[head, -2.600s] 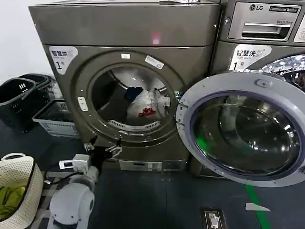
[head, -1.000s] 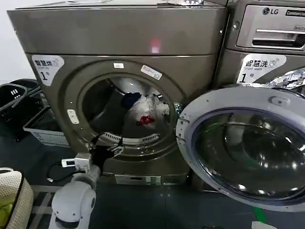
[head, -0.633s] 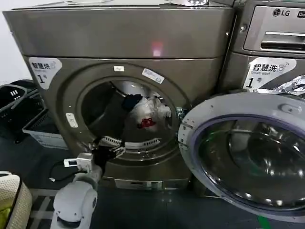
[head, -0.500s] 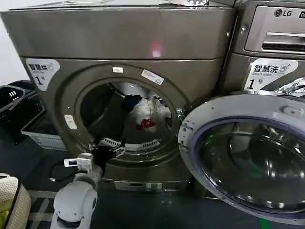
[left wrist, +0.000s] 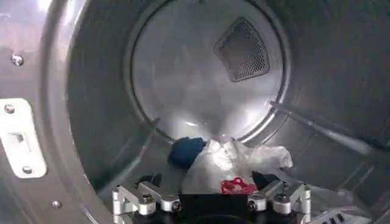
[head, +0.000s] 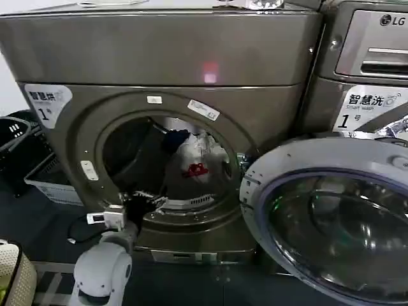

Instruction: Grasp the clothes from the dryer.

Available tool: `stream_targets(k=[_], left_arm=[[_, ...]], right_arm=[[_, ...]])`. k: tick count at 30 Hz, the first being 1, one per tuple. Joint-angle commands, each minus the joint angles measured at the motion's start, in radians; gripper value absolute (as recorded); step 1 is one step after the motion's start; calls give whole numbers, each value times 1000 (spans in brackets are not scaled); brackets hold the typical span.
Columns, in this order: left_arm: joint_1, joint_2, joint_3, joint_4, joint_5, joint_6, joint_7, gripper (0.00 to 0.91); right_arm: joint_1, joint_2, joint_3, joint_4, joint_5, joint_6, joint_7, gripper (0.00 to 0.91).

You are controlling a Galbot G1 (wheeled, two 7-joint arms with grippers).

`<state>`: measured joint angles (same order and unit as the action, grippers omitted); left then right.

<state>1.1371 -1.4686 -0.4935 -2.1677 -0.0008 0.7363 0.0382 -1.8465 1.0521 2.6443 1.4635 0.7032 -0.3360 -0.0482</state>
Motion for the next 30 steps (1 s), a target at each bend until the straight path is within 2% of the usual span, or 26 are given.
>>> stream_targets(k=[1, 30], left_arm=[[1, -1, 2, 3, 18, 49, 11, 907], [3, -8, 16, 8, 24, 49, 2, 907]], right_arm=[[-1, 2, 0, 1, 0, 0, 0, 907], [4, 4, -2, -4, -1, 4, -1, 907]])
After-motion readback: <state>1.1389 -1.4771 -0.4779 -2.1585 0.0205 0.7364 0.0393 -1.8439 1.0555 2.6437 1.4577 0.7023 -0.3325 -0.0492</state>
